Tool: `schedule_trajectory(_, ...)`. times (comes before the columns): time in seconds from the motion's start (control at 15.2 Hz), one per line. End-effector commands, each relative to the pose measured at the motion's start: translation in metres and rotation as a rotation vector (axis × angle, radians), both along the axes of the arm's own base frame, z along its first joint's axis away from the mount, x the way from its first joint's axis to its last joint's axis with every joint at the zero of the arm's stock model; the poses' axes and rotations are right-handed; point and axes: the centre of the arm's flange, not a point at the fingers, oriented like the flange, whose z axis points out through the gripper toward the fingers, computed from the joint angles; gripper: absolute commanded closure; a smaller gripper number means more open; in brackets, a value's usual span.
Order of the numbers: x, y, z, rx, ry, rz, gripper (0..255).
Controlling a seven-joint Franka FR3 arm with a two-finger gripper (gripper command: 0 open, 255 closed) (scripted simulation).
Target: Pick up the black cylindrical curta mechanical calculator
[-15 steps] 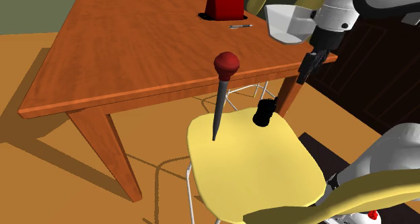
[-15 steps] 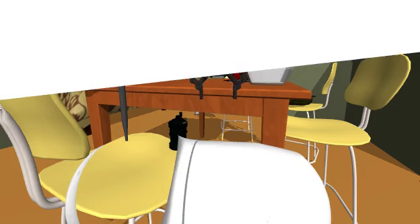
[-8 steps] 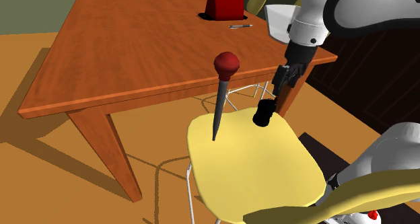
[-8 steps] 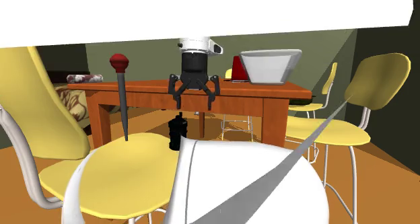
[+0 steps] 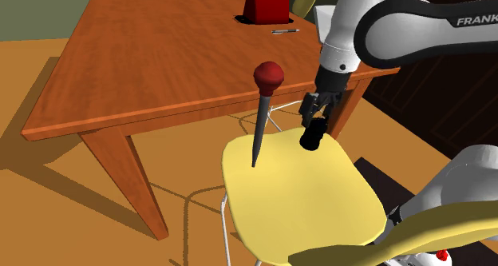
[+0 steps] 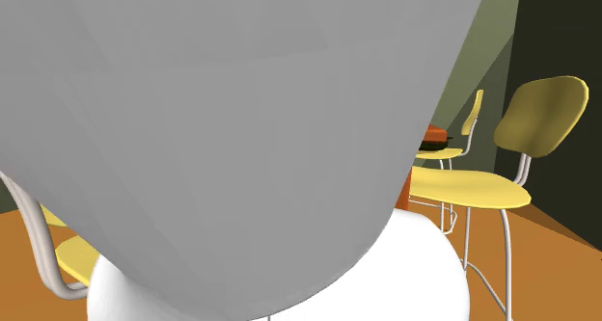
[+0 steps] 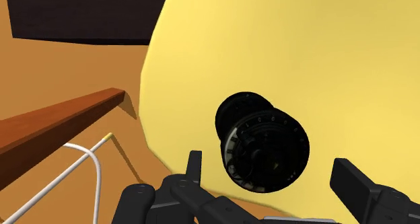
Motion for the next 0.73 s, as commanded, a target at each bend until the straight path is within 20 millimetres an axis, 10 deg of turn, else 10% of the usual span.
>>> schedule_trajectory(0.0,0.001,0.001,-0.010,0.000,0.000,-0.001,0)
schedule_trajectory(0.26,0.001,0.001,-0.024,0.000,0.000,-0.001,0)
schedule_trajectory(0.33,0.001,0.001,-0.024,0.000,0.000,-0.001,255)
schedule_trajectory(0.66,0.000,0.000,-0.024,0.000,0.000,-0.001,255)
